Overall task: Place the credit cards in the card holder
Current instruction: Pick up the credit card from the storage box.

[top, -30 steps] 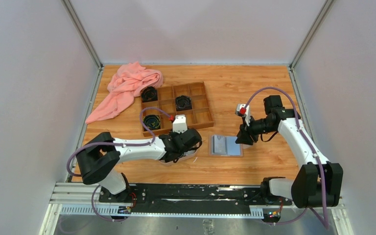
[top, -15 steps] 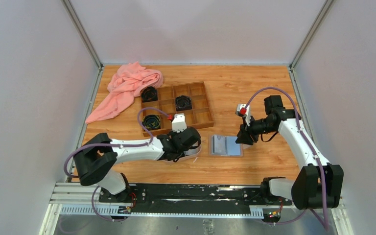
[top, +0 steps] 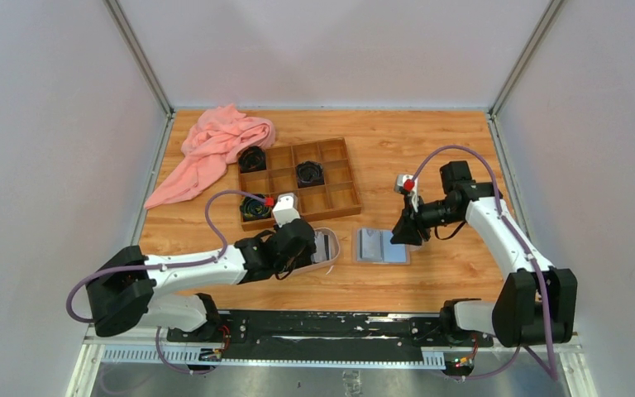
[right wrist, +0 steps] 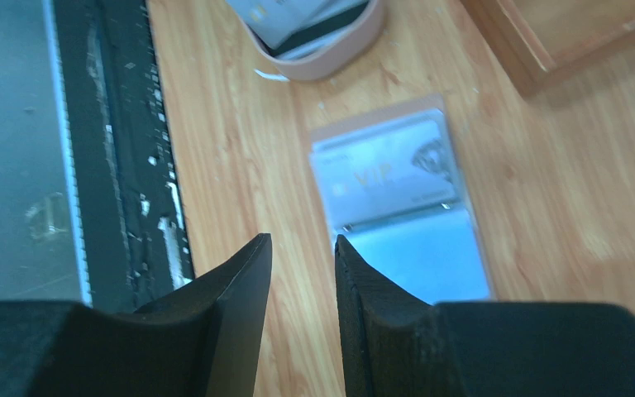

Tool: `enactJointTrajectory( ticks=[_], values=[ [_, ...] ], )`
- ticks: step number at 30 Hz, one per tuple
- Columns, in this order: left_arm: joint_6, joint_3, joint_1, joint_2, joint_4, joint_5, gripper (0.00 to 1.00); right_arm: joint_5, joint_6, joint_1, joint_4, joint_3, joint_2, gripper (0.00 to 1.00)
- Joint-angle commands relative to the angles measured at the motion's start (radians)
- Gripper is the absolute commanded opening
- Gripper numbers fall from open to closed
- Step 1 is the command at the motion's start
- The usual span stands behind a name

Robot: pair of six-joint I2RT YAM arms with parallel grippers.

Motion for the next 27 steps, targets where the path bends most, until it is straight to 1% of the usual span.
enactJointTrajectory(
  ticks=[1, 5, 8, 9, 17, 21, 23, 27],
  values=[
    [-0.043, -0.050, 0.015, -0.064, 0.041, 0.029, 0.00, -0.137, 0.068, 0.068, 0.019, 0.024, 0.032, 0.38],
    [-0.038, -0.093, 0.028, -0.143, 0.052, 0.034, 0.00, -0.134, 0.172, 0.142, 0.099, 0.042, 0.067, 0.38],
    [-0.025, -0.123, 0.036, -0.202, 0.052, 0.033, 0.00, -0.139, 0.213, 0.174, 0.129, 0.066, 0.103, 0.38],
    [-0.023, -0.135, 0.041, -0.227, 0.080, 0.036, 0.00, -0.145, 0.229, 0.181, 0.141, 0.077, 0.117, 0.38],
    [-0.024, -0.218, 0.079, -0.400, 0.143, 0.087, 0.00, -0.250, 0.372, 0.238, 0.231, 0.131, 0.210, 0.39],
    [-0.003, -0.264, 0.090, -0.454, 0.265, 0.168, 0.00, -0.325, 0.548, 0.258, 0.329, 0.102, 0.242, 0.41],
    [0.012, -0.281, 0.097, -0.454, 0.342, 0.226, 0.00, -0.364, 0.636, 0.263, 0.399, 0.081, 0.256, 0.46],
    [0.000, -0.325, 0.114, -0.412, 0.534, 0.326, 0.00, -0.414, 0.722, 0.266, 0.448, 0.070, 0.263, 0.52]
  ],
)
